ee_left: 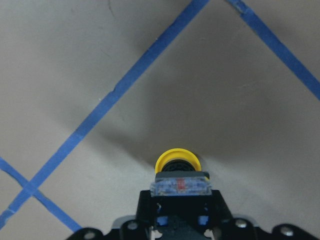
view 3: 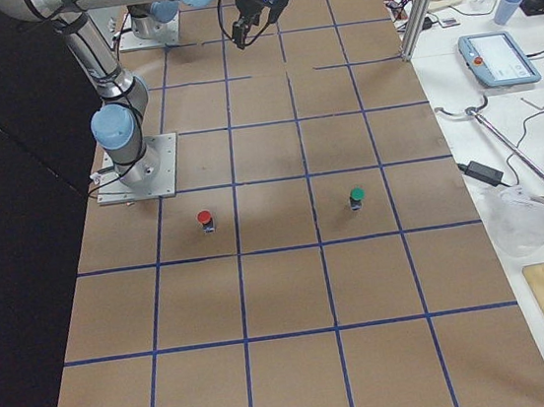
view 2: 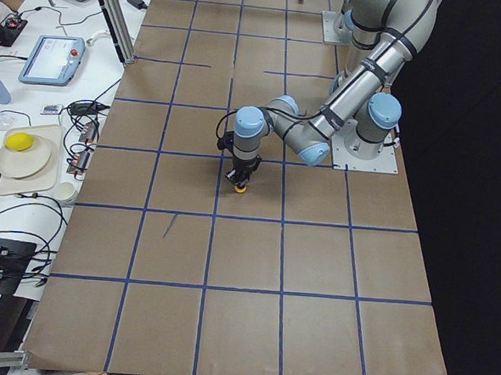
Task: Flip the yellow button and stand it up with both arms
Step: 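Lift the yellow button with the left gripper and carry it toward the right gripper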
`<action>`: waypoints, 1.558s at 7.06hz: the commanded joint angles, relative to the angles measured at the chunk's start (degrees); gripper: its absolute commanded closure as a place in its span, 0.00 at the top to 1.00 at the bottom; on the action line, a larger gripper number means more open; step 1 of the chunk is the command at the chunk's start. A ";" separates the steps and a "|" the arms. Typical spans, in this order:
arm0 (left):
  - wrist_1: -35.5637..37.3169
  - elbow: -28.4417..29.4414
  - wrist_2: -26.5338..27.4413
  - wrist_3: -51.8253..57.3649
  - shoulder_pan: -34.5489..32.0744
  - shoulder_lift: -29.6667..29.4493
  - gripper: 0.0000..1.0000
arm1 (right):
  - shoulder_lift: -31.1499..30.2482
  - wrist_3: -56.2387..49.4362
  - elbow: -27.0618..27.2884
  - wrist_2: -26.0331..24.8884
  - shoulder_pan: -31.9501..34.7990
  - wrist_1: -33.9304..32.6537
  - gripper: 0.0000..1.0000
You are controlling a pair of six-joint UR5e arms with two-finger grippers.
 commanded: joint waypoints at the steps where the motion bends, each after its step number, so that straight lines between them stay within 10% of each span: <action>1: -7.68 0.49 -7.58 -0.55 -0.54 5.33 0.31 | -0.01 -0.02 0.01 0.00 0.00 -0.25 1.00; 4: -27.28 6.00 -25.03 -11.98 -6.38 10.45 0.31 | 0.86 0.50 -0.07 3.92 -0.26 0.19 1.00; 7: -38.48 20.16 -35.90 -40.02 -27.90 10.55 0.31 | 3.41 19.44 -1.91 26.73 -0.53 -0.24 1.00; 11: -40.80 17.20 -68.73 -56.74 -35.16 14.15 0.31 | 4.91 27.49 -1.74 40.48 -4.97 0.62 1.00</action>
